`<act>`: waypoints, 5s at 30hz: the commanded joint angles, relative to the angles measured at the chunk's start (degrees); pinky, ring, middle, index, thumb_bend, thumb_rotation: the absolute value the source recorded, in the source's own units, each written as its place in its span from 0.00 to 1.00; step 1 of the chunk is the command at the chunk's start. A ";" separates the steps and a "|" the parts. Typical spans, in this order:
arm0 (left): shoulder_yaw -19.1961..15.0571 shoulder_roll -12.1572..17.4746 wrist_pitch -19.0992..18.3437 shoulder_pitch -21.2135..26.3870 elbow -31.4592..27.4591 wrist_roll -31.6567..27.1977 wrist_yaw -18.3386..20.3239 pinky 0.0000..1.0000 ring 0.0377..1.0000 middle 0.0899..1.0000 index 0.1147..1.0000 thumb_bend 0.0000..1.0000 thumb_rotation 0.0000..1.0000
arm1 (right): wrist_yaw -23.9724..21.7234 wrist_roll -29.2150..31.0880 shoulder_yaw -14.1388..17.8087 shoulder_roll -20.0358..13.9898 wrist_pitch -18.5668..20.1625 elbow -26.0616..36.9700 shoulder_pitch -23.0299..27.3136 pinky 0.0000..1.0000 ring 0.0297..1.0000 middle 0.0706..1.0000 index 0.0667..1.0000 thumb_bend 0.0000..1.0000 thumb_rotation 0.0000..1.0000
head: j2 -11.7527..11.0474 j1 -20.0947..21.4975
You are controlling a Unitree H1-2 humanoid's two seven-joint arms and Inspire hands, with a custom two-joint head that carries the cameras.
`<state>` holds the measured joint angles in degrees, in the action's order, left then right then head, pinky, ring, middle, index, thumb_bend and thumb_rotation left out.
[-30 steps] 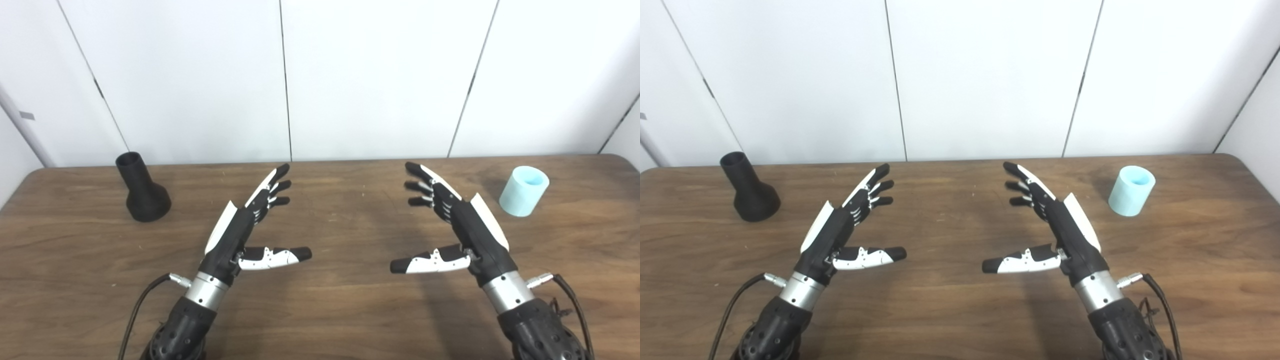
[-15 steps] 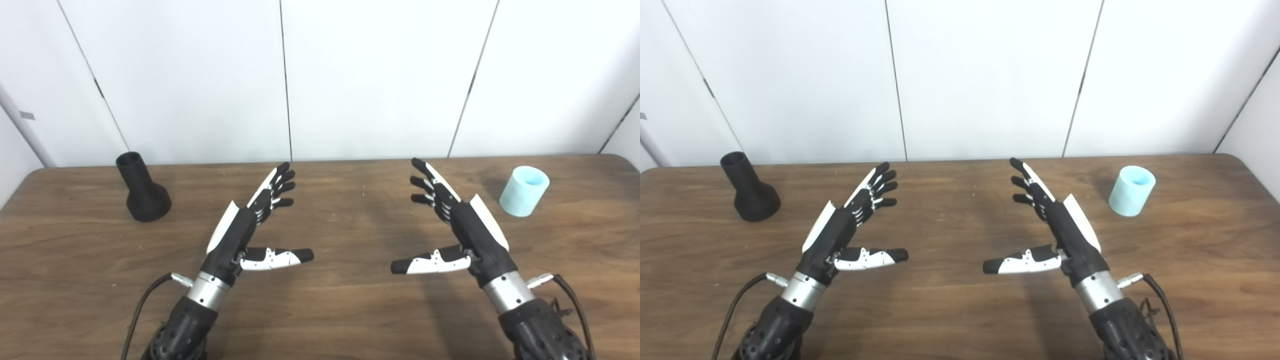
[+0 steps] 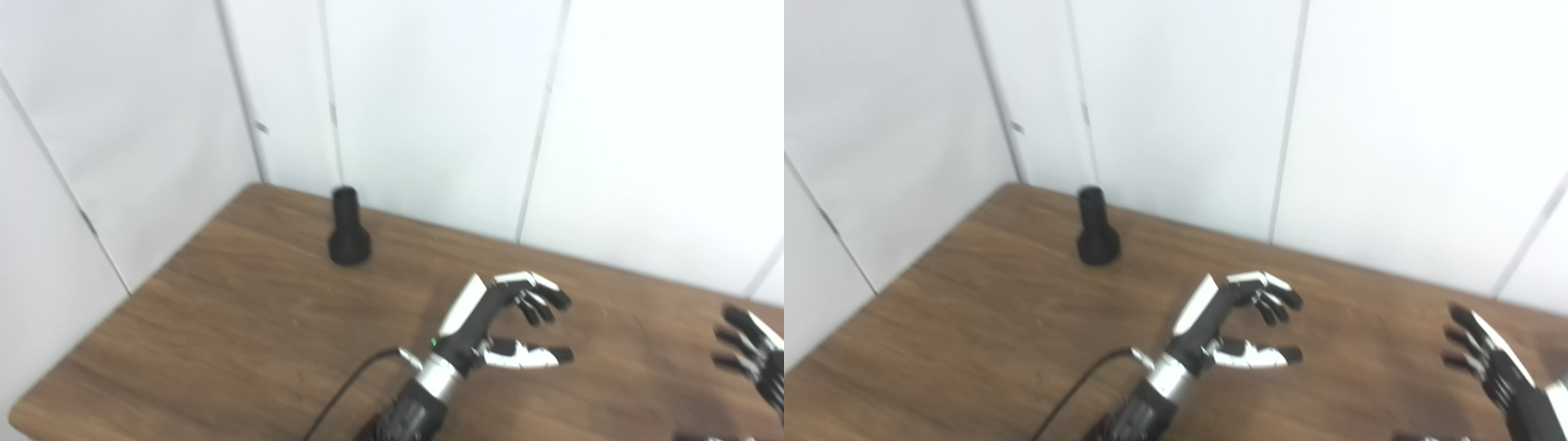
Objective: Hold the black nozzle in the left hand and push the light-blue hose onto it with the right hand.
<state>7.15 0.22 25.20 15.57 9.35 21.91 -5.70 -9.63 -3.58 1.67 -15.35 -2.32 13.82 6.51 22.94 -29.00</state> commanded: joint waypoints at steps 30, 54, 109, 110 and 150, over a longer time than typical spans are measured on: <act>-13.93 29.95 -20.30 12.04 -11.15 9.39 4.05 0.73 0.80 0.81 0.84 0.75 0.24 | 3.00 -1.19 0.95 0.94 -7.65 -5.96 5.68 0.56 0.68 0.77 0.82 0.66 0.00 | -2.93 -1.38; -10.43 32.93 -50.89 14.63 -6.22 21.14 7.98 1.00 0.94 0.86 0.87 1.00 0.46 | 3.65 -0.97 2.01 1.12 -8.69 -6.40 7.27 0.47 0.62 0.72 0.79 0.67 0.08 | -2.51 -1.03; -1.24 27.53 -50.77 20.66 18.97 16.13 9.85 0.84 0.96 0.92 0.89 1.00 0.46 | 2.58 0.06 2.04 0.67 -5.28 -0.74 4.51 0.48 0.60 0.71 0.75 0.68 0.06 | 2.59 2.08; -1.13 27.54 -50.42 20.60 19.01 15.82 9.61 0.84 0.95 0.92 0.88 1.00 0.45 | 2.55 0.12 2.02 0.69 -5.20 -0.65 4.51 0.48 0.60 0.71 0.75 0.68 0.06 | 2.68 2.19; 1.97 24.75 -33.46 19.22 28.61 10.88 -5.86 0.39 0.44 0.45 0.41 0.53 0.00 | 2.36 1.37 2.12 0.60 -2.09 2.61 3.51 0.50 0.58 0.70 0.76 0.66 0.07 | 5.77 3.71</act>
<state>7.55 25.98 -9.90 34.93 36.83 32.78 -12.02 -7.20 -2.76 3.29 -13.72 -3.67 14.07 8.73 28.65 -25.31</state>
